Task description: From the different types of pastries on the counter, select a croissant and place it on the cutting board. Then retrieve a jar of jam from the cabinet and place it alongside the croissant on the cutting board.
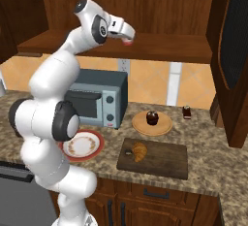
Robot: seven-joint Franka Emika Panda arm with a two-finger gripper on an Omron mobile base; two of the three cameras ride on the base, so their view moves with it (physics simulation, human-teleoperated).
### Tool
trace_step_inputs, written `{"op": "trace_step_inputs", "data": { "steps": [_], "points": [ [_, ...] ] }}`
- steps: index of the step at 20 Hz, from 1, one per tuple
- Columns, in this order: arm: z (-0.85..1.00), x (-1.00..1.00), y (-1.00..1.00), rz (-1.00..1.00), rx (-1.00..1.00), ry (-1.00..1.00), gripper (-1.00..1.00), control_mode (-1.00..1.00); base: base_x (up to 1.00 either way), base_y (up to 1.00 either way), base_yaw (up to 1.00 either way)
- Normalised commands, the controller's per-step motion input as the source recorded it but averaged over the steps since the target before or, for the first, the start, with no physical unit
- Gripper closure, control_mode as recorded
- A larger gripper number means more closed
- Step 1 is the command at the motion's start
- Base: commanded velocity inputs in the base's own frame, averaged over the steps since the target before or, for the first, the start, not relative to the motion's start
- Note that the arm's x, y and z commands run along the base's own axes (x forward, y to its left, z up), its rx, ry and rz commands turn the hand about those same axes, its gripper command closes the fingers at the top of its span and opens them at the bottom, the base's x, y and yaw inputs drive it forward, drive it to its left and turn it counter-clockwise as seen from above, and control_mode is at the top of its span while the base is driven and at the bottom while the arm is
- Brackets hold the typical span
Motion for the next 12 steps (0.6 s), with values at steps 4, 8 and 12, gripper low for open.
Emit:
{"op": "trace_step_inputs", "data": {
  "steps": [4, 8, 12],
  "points": [
    [-0.02, 0.44, -0.22, 0.00, 0.05, 0.01, -1.00, -1.00, 0.00, 0.00, 0.00],
    [-0.02, 0.23, -0.28, 0.00, 0.01, 0.00, -1.00, -1.00, 0.00, 0.00, 0.00],
    [-0.01, -0.03, -0.13, 0.00, 0.00, -0.01, -1.00, -1.00, 0.00, 0.00, 0.00]
  ]
}}
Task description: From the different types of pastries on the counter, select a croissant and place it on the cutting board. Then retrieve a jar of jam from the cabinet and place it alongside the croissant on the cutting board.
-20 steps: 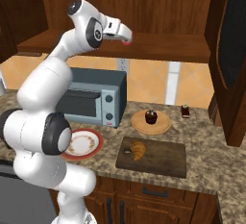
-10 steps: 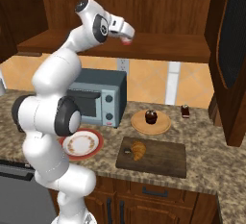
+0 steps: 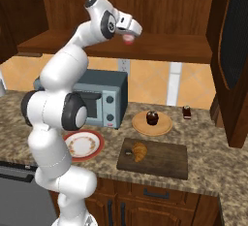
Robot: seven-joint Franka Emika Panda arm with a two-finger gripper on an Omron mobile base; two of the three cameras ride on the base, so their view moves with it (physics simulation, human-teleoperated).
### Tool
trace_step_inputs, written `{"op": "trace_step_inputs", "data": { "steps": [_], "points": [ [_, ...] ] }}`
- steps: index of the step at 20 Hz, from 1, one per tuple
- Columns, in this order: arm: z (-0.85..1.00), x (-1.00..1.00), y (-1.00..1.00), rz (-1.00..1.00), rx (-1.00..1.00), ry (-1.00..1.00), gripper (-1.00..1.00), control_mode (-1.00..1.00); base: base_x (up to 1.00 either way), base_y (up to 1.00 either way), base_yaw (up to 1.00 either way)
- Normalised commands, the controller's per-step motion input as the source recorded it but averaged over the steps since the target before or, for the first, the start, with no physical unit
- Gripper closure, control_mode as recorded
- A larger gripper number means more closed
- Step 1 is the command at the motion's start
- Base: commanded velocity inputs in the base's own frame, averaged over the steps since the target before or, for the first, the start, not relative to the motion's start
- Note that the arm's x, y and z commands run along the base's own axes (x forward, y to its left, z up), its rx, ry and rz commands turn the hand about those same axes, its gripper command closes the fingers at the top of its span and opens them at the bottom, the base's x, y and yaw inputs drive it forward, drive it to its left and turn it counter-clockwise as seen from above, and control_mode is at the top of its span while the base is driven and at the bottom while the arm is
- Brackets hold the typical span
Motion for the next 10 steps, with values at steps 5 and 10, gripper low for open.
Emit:
{"op": "trace_step_inputs", "data": {
  "steps": [5, 10],
  "points": [
    [-0.08, -0.27, -0.32, 0.02, 0.03, -0.05, 1.00, -1.00, 0.00, 0.00, 0.00],
    [-0.10, -0.18, -0.16, 0.05, 0.02, -0.03, 1.00, -1.00, 0.00, 0.00, 0.00]
  ]
}}
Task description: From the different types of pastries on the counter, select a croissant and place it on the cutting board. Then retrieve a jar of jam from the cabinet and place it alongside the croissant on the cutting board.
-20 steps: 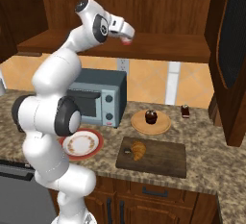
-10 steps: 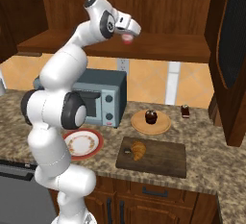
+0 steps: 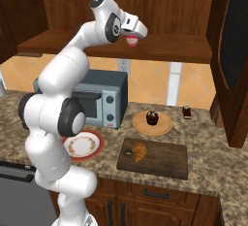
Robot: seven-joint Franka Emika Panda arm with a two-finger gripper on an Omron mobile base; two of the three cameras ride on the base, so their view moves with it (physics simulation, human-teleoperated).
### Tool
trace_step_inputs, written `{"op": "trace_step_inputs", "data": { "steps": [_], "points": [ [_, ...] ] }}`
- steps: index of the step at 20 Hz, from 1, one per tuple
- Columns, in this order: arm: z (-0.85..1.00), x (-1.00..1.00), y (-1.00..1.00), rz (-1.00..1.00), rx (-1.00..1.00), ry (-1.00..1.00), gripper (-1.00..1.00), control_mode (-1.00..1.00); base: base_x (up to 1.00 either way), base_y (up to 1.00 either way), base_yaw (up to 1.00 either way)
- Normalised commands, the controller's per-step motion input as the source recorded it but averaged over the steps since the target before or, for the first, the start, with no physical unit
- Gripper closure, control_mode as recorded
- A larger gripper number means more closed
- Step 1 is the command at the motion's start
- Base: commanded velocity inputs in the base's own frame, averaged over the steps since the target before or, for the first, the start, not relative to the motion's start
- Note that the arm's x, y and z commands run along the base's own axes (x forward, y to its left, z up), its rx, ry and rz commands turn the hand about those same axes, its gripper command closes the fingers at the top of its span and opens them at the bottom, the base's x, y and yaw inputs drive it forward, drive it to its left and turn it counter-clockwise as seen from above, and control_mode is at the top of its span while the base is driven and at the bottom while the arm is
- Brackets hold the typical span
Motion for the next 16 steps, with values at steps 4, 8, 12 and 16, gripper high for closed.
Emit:
{"op": "trace_step_inputs", "data": {
  "steps": [4, 8, 12, 16],
  "points": [
    [0.32, 0.02, 0.21, 0.04, -0.01, -0.08, 1.00, -1.00, 0.00, 0.00, 0.00],
    [0.98, -0.03, 0.37, 0.06, -0.01, -0.08, 1.00, -1.00, 0.00, 0.00, 0.00],
    [0.30, -0.94, 0.00, 0.03, -0.05, -0.15, 1.00, -1.00, 0.00, 0.00, 0.00],
    [0.12, -1.00, 0.00, 0.04, -0.08, -0.01, 1.00, -1.00, 0.00, 0.00, 0.00]
  ]
}}
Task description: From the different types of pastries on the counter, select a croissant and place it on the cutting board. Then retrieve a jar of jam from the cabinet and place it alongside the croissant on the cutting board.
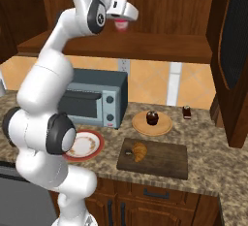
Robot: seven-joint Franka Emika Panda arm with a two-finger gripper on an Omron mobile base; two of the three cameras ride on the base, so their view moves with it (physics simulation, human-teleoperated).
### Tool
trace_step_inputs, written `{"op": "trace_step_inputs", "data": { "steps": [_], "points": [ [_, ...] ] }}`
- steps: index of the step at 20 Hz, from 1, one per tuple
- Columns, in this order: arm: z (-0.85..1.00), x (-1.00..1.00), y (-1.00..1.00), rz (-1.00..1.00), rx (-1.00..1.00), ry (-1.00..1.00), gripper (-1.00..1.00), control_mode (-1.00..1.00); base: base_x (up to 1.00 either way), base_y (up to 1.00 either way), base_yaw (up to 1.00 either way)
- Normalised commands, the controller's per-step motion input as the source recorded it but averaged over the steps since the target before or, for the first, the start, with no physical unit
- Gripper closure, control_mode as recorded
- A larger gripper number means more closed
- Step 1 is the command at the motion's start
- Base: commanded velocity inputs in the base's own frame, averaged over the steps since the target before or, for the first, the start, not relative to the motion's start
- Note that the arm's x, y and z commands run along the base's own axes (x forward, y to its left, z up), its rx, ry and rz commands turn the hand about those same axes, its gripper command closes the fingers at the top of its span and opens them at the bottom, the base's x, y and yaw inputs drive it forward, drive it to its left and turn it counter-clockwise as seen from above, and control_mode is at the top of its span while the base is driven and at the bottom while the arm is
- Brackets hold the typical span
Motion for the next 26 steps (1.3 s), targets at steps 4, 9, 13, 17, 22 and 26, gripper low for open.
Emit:
{"op": "trace_step_inputs", "data": {
  "steps": [4, 9, 13, 17, 22, 26],
  "points": [
    [0.00, -1.00, 0.02, 0.02, -0.02, 0.00, 1.00, -1.00, 0.00, 0.00, 0.00],
    [-0.09, -0.99, 0.08, -0.04, -0.15, -0.09, 1.00, -1.00, 0.00, 0.00, 0.00],
    [-0.01, -1.00, 0.00, 0.00, -0.06, -0.02, 1.00, -1.00, 0.00, 0.00, 0.00],
    [-0.05, -0.88, -0.03, 0.01, 0.00, 0.09, 1.00, -1.00, 0.00, 0.00, 0.00],
    [0.00, -0.84, -0.06, 0.00, 0.00, 0.16, 1.00, -1.00, 0.00, 0.00, 0.00],
    [-0.05, -0.74, -0.14, 0.00, 0.00, 0.10, 1.00, -1.00, 0.00, 0.00, 0.00]
  ]
}}
